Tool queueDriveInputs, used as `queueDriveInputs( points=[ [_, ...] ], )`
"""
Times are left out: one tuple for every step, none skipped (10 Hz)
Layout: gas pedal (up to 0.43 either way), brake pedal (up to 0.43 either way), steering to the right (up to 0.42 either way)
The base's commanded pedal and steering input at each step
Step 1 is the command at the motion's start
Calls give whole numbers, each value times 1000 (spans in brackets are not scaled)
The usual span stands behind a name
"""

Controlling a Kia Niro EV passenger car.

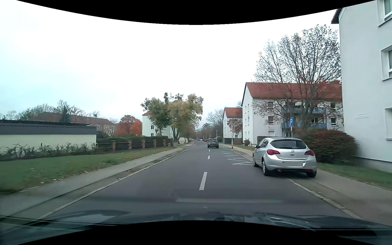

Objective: Follow the waypoints while adhering to traffic rules and regulations

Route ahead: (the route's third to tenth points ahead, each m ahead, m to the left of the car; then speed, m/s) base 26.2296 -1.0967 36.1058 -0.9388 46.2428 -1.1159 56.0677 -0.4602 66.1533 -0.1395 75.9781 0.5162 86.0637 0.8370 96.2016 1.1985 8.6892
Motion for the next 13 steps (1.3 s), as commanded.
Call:
queueDriveInputs(
  points=[
    [197,0,3],
    [197,0,10],
    [197,0,13],
    [197,0,15],
    [197,0,16],
    [197,0,16],
    [197,0,16],
    [197,0,16],
    [189,0,16],
    [189,0,16],
    [189,0,15],
    [189,0,14],
    [189,0,11]
  ],
)
